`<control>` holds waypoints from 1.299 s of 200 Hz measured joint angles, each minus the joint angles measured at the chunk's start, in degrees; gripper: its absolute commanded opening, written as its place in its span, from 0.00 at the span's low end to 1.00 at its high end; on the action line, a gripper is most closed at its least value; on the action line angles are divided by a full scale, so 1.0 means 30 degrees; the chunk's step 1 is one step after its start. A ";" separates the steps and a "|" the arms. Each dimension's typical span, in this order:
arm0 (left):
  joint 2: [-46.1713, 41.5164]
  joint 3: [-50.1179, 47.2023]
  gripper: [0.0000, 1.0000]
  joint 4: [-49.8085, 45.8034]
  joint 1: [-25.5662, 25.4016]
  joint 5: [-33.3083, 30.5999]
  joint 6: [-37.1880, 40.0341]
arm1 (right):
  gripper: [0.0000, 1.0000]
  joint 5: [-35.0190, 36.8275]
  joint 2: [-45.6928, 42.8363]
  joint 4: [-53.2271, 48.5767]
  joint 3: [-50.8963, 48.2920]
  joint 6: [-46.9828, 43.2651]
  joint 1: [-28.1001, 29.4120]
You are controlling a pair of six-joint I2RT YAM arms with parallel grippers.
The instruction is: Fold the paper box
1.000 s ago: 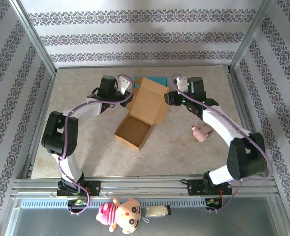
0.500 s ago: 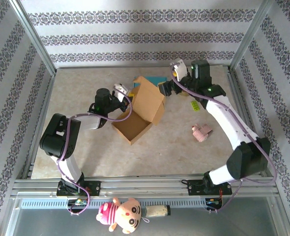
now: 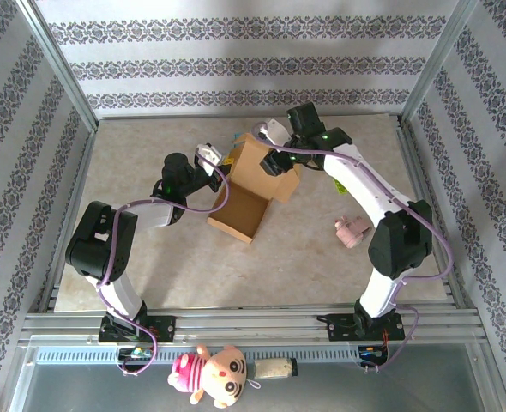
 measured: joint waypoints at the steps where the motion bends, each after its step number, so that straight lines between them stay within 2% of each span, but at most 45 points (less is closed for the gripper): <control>1: 0.0000 0.0000 0.00 0.0000 0.0000 0.0000 0.0000 | 0.39 0.0022 0.0000 -0.0015 0.0015 0.0015 0.0000; 19: 0.0000 0.0000 0.01 0.0007 0.0000 0.0000 -0.0073 | 0.24 0.1035 0.0000 -0.0423 0.0342 -0.1071 0.0117; 24: 0.0000 0.0000 0.05 0.0015 0.0000 0.0000 -0.0117 | 0.22 0.1348 0.0000 -0.0488 0.0379 -0.1268 0.0182; 48: -0.0066 -0.0080 0.36 0.0357 0.0000 0.0102 -0.0867 | 0.11 0.3432 -0.0007 -0.0561 0.0430 -0.3162 0.0896; 66: -0.0692 -0.0532 0.46 0.0561 0.0007 0.0138 -0.1872 | 0.03 0.5268 -0.0087 -0.0452 0.0415 -0.5195 0.1814; 103: -0.3883 -0.1647 0.50 -0.0612 0.0248 -0.0772 -0.5056 | 0.01 0.7978 -0.1166 0.1290 -0.1144 -1.0375 0.3475; 140: -0.8051 -0.2812 0.54 -0.4051 0.0474 -0.1909 -0.6798 | 0.03 0.8269 -0.1282 0.1967 -0.1712 -1.4309 0.3694; 158: -0.8925 -0.3592 0.56 -0.5355 0.0481 -0.2018 -0.6812 | 0.03 0.8240 -0.1107 0.2098 -0.1734 -1.5205 0.3694; 183: -0.8531 -0.3985 0.57 -0.7322 0.0481 -0.1501 -0.6178 | 0.03 0.8204 -0.0670 0.2419 -0.1734 -1.5722 0.3738; 226: -0.6186 -0.3016 0.68 -0.8437 0.0481 -0.0452 -0.4124 | 0.03 0.8153 -0.0561 0.2484 -0.1734 -1.5919 0.3832; 250: -0.4393 -0.1501 0.68 -0.8495 0.0481 -0.0415 -0.2922 | 0.03 0.8058 -0.0568 0.2543 -0.1741 -1.5912 0.3832; 260: -0.3708 -0.0889 0.64 -0.8437 0.0481 -0.0408 -0.2667 | 0.03 0.8000 -0.0568 0.2594 -0.1763 -1.5905 0.3832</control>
